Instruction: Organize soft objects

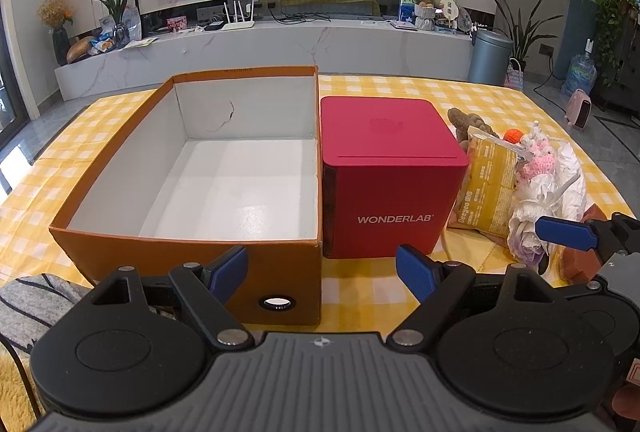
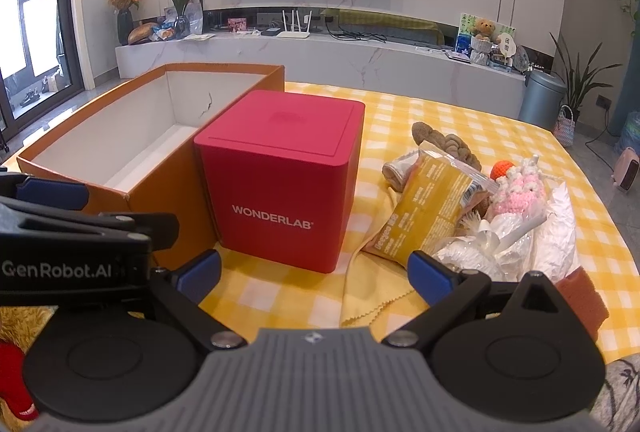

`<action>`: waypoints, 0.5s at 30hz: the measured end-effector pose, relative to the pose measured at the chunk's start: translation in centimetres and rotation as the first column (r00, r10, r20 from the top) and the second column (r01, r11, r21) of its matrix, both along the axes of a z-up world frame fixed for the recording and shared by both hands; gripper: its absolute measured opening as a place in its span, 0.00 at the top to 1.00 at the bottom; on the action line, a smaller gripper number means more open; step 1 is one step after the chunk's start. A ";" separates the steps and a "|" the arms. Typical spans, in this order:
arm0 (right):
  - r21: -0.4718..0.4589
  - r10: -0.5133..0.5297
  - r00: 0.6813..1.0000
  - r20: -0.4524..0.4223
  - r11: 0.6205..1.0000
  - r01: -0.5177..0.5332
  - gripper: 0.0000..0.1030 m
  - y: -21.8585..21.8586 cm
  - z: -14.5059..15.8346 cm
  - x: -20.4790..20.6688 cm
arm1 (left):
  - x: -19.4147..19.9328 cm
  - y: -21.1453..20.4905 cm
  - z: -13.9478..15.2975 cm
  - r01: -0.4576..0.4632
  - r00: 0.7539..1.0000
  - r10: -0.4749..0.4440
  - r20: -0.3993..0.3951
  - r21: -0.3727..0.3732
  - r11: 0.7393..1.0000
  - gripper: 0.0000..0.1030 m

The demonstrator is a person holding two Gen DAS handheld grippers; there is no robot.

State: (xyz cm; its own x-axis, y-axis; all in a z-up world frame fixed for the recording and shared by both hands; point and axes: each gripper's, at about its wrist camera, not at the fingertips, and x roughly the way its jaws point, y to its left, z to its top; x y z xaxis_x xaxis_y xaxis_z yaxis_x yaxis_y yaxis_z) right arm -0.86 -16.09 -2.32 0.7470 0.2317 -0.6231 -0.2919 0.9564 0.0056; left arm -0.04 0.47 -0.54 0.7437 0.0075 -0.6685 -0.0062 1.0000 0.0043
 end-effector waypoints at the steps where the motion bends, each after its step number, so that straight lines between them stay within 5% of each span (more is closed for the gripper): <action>1: -0.001 0.001 1.000 -0.001 1.000 -0.001 0.05 0.0 0.0 0.0 | 0.0 0.0 0.0 0.001 1.000 -0.001 0.000 0.001 1.000 0.05; 15: -0.006 0.002 1.000 -0.004 1.000 -0.002 0.05 0.0 -0.1 0.0 | 0.1 0.0 -0.1 0.000 1.000 0.000 -0.003 0.007 1.000 0.05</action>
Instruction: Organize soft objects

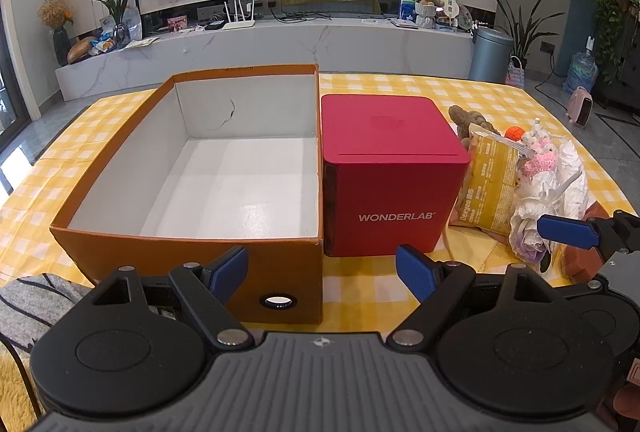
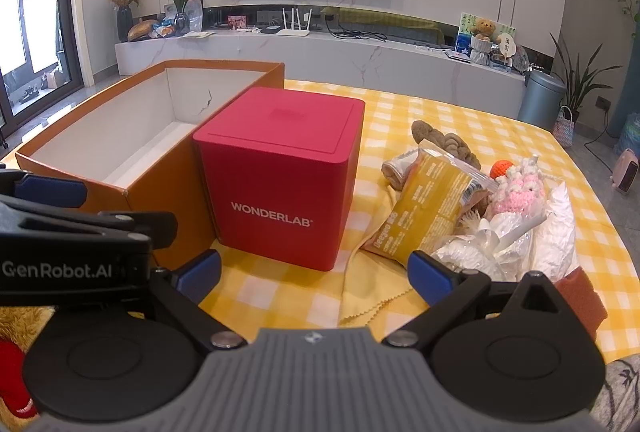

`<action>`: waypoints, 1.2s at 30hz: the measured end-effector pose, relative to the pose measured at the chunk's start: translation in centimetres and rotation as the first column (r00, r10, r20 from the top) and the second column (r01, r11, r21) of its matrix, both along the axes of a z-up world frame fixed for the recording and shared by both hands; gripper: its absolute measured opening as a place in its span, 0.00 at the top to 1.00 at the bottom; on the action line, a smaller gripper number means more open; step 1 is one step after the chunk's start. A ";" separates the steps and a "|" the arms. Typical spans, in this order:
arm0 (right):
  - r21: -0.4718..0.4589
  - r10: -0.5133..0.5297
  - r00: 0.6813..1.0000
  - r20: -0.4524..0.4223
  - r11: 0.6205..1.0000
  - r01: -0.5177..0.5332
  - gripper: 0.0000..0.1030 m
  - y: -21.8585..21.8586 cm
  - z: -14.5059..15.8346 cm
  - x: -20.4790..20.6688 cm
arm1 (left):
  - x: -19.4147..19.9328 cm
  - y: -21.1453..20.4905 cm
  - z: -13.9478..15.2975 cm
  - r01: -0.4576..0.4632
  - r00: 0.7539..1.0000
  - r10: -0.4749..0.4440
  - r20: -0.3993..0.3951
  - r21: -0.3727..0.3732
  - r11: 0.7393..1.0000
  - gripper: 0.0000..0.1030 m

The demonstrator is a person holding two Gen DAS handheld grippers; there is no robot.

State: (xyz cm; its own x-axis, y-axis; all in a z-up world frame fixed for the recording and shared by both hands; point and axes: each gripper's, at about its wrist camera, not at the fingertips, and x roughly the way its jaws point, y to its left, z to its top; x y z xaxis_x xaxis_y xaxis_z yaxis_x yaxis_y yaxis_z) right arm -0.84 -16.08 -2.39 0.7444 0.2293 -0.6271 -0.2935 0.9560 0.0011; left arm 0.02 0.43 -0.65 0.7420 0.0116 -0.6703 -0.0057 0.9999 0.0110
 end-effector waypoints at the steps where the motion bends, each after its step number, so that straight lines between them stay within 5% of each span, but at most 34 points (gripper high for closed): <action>1: 0.000 0.000 1.000 0.000 1.000 0.000 0.05 0.0 0.0 0.0 | 0.0 0.0 0.0 0.000 1.000 0.000 0.000 0.000 1.000 0.05; 26: -0.012 -0.026 0.994 0.102 1.000 0.028 0.05 -1.1 2.3 -1.1 | 0.2 -1.3 2.6 0.090 0.994 -0.093 0.059 0.053 0.995 0.05; 36: 0.010 -0.237 0.965 0.112 0.971 0.238 0.04 -6.8 4.3 -0.3 | 1.9 -3.2 4.4 0.181 0.981 -0.184 0.069 0.040 0.983 0.04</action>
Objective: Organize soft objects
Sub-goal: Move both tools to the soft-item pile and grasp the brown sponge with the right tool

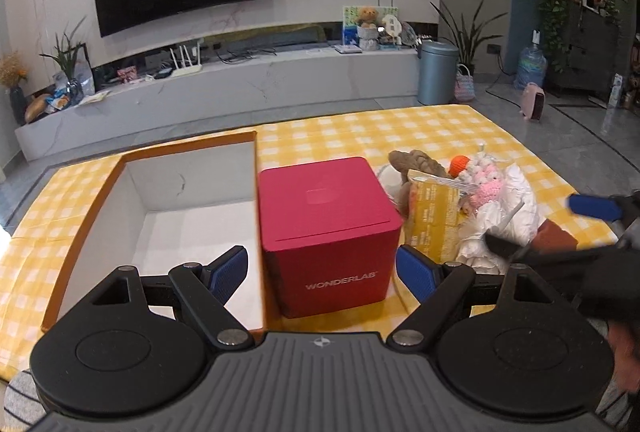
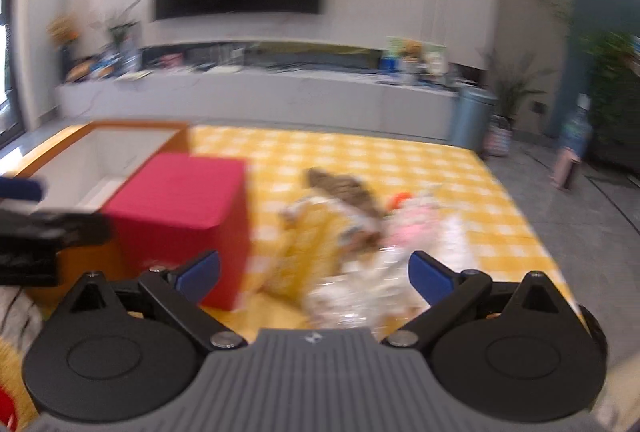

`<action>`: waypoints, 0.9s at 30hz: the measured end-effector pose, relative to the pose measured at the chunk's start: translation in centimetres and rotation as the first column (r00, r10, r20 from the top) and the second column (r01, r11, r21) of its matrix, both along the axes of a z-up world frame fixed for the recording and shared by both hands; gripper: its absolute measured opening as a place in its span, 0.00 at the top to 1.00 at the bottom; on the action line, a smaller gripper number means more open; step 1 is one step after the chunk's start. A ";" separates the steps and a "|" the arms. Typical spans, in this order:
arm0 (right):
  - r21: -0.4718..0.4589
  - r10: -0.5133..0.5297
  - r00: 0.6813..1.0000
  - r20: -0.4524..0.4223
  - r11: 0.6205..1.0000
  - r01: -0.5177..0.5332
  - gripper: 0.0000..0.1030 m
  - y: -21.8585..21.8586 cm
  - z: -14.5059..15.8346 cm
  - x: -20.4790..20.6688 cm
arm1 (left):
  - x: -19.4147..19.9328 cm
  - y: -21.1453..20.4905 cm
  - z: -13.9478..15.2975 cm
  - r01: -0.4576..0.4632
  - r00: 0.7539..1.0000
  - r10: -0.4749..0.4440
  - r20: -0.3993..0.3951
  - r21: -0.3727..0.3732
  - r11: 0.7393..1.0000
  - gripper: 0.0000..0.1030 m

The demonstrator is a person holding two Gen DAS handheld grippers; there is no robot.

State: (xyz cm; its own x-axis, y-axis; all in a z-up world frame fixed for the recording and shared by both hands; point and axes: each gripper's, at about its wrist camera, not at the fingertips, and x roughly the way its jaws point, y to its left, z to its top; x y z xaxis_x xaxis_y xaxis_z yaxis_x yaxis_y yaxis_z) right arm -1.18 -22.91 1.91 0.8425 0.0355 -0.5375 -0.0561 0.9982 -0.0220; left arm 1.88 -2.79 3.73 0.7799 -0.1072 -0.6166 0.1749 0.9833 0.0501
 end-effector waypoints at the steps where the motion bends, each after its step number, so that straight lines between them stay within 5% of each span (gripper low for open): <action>1: 0.024 -0.047 0.999 0.001 0.999 0.047 0.03 -1.2 0.1 0.2 | 0.2 -0.2 0.0 0.001 1.000 -0.001 -0.004 0.000 1.000 0.04; 9: 0.181 -0.247 0.965 -0.083 0.949 0.259 0.03 -8.3 0.1 2.1 | 1.7 -3.2 -1.1 0.065 0.996 -0.064 -0.058 0.007 0.998 0.04; 17: 0.159 -0.252 0.893 -0.374 0.931 0.329 0.03 -11.9 -2.7 6.4 | 3.8 -9.2 -2.5 0.306 0.947 -0.308 -0.097 -0.030 0.952 0.04; 22: 0.285 -0.333 0.811 -0.481 0.815 0.504 0.13 -15.0 -5.9 7.1 | 5.6 -13.1 -4.7 0.433 0.896 -0.422 -0.140 0.056 0.900 0.04; 27: 0.416 -0.252 0.805 -0.537 0.751 0.513 0.12 -16.4 -7.4 7.3 | 7.2 -15.0 -7.8 0.512 0.840 -0.490 -0.233 0.042 0.858 0.05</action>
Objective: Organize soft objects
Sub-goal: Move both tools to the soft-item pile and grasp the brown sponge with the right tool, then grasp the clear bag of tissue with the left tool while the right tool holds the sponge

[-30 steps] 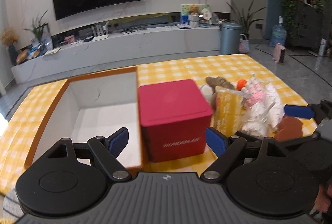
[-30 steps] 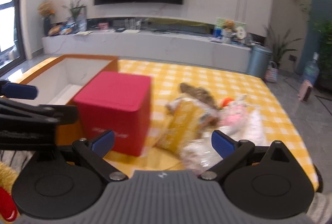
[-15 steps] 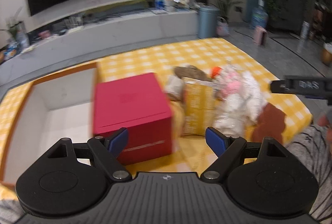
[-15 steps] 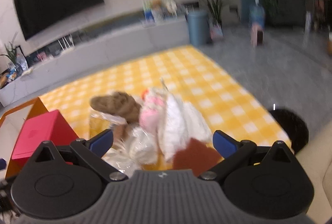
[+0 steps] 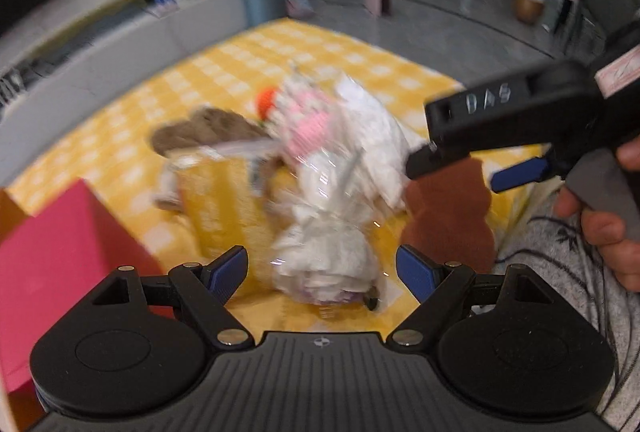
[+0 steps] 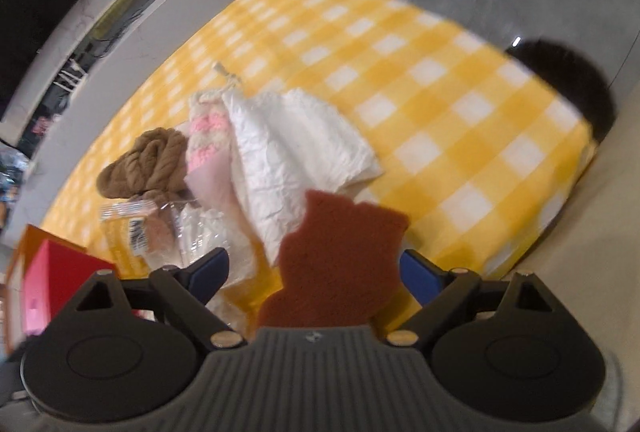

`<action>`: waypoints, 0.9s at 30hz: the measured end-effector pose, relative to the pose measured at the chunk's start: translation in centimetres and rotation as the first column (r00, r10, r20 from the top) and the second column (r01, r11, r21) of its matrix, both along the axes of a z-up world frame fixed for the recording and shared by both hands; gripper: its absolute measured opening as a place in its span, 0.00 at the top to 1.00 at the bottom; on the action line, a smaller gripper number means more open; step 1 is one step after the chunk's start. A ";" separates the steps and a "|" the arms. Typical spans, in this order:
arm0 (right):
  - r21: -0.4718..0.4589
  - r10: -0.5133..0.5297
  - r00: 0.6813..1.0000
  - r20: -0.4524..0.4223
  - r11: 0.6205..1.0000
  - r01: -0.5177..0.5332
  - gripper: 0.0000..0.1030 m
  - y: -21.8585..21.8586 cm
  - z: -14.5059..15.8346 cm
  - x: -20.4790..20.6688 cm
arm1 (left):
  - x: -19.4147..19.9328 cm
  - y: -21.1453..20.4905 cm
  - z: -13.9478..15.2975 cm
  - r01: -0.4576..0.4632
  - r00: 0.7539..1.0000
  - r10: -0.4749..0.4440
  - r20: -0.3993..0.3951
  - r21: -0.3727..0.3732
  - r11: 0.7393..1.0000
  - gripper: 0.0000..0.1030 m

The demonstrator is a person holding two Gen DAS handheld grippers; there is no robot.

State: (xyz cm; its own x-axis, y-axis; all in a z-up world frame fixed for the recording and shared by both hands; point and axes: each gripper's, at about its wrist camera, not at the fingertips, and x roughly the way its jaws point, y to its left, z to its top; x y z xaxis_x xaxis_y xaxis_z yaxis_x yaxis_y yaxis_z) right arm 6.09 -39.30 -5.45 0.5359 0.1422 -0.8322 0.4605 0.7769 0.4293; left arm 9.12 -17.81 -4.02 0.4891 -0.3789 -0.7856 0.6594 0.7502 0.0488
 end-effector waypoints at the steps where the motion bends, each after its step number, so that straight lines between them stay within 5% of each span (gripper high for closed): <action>1: 0.029 0.002 1.000 0.005 1.000 -0.002 0.11 -0.1 -0.3 0.1 | 0.4 -0.2 -0.5 0.010 1.000 -0.010 -0.025 0.000 1.000 0.04; 9: 0.051 0.002 1.000 0.020 0.999 -0.003 0.09 -0.4 -0.6 0.4 | 2.1 -1.7 -2.4 -0.006 0.999 0.008 -0.041 0.036 0.999 0.09; 19: -0.105 0.009 0.981 -0.194 0.994 -0.030 0.08 1.1 -2.1 3.5 | 2.9 -2.0 -2.3 0.002 0.991 0.005 -0.133 0.054 0.999 0.52; 23: -0.057 0.026 0.972 -0.233 0.998 -0.040 0.08 0.9 -3.1 4.1 | 2.8 -1.2 -1.2 -0.010 0.992 0.016 -0.122 0.044 0.999 0.63; 27: -0.021 0.056 0.972 -0.230 0.998 -0.063 0.08 0.7 -3.3 4.3 | 2.2 -0.4 -0.3 -0.014 0.994 0.018 -0.104 0.033 0.999 0.64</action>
